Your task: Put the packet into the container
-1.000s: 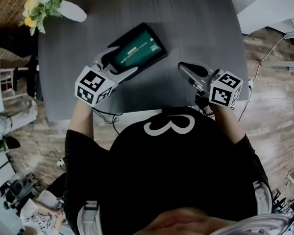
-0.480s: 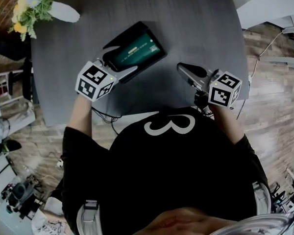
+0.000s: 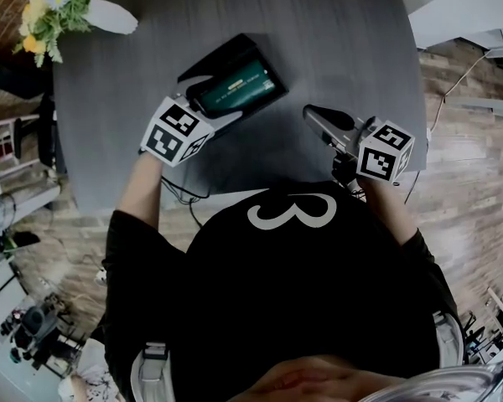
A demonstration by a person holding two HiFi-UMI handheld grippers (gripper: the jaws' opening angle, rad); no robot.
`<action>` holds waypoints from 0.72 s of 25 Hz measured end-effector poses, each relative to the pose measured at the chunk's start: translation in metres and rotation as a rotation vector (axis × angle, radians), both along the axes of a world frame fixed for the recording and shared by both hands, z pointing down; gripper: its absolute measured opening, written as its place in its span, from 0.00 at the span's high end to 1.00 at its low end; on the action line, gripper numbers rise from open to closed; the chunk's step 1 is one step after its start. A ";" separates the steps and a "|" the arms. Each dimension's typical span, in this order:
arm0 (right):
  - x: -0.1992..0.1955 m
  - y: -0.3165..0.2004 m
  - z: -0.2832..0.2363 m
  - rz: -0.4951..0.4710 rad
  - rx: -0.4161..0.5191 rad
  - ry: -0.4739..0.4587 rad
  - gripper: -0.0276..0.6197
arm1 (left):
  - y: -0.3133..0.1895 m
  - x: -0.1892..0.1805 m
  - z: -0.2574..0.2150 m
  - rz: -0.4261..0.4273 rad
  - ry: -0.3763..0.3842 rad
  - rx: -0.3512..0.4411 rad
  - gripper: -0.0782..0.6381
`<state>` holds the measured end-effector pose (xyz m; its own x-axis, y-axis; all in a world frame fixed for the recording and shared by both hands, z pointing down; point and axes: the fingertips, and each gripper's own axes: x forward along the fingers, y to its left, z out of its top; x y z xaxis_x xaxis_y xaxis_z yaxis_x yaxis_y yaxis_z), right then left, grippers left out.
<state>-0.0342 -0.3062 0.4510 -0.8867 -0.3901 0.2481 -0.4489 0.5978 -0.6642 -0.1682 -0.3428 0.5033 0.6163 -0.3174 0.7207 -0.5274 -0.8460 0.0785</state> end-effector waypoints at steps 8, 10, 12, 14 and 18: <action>-0.009 -0.004 -0.012 -0.029 0.016 -0.013 0.95 | -0.002 -0.008 -0.003 -0.049 0.003 0.039 0.31; -0.011 -0.005 -0.018 -0.046 0.030 -0.011 0.95 | -0.002 -0.012 -0.008 -0.071 0.001 0.055 0.30; -0.013 -0.005 -0.024 -0.054 0.046 -0.006 0.95 | 0.000 -0.017 -0.016 -0.102 0.021 0.069 0.31; -0.013 -0.007 -0.031 -0.055 0.068 -0.008 0.95 | 0.002 -0.021 -0.032 -0.160 0.068 0.087 0.35; -0.014 -0.007 -0.051 -0.058 0.115 -0.024 0.95 | 0.013 -0.020 -0.074 -0.305 0.228 0.104 0.51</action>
<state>-0.0483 -0.3134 0.4000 -0.9137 -0.3625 0.1836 -0.3963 0.6952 -0.5997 -0.1886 -0.3302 0.4295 0.6229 -0.5749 0.5305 -0.7348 -0.6626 0.1447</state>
